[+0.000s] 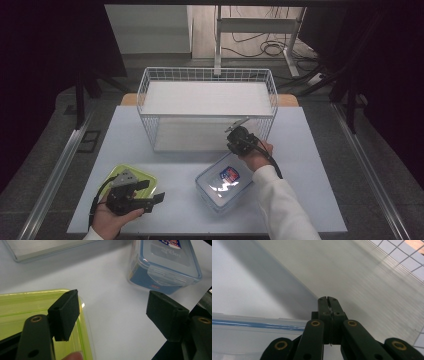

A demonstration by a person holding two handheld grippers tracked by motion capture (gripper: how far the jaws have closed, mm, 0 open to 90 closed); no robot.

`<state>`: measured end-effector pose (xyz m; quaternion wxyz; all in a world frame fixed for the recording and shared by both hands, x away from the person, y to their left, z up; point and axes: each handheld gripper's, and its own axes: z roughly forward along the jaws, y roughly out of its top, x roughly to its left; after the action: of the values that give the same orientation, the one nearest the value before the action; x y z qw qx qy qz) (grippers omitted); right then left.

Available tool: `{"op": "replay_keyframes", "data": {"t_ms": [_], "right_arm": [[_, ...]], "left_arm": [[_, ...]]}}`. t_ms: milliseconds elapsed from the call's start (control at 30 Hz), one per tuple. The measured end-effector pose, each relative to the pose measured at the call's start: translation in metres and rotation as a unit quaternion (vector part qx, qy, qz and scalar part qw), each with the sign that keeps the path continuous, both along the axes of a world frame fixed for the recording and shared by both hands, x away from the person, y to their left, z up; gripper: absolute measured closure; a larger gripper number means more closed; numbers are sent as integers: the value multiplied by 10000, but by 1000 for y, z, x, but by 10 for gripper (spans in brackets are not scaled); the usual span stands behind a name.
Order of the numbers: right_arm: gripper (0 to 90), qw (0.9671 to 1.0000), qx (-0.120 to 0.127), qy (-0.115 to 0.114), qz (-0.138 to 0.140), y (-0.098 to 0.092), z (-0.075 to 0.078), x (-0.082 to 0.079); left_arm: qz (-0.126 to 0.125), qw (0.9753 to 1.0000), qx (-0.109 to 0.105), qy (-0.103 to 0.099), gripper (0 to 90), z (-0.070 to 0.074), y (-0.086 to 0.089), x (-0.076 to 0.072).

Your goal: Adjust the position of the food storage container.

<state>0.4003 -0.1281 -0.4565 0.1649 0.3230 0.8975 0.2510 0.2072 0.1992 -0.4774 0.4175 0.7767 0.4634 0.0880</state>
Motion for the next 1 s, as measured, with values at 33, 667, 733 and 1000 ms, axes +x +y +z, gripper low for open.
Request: {"op": "replay_keyframes", "data": {"t_ms": [33,667,733,1000], "right_arm": [[895,10000,14,2,-16,-2,0,0],[896,9998,73,-25,-187,-32,1,-10],[896,9998,50,-19,-200,-36,1,-12],[896,9997,50,-23,-254,-44,1,-17]], "left_arm": [[-5,10000,8,6,266,0,0,0],[128,9998,66,-124,259,0,1,16],[141,9998,77,-112,260,0,1,17],[180,9998,40,-93,259,1,3,20]]}}
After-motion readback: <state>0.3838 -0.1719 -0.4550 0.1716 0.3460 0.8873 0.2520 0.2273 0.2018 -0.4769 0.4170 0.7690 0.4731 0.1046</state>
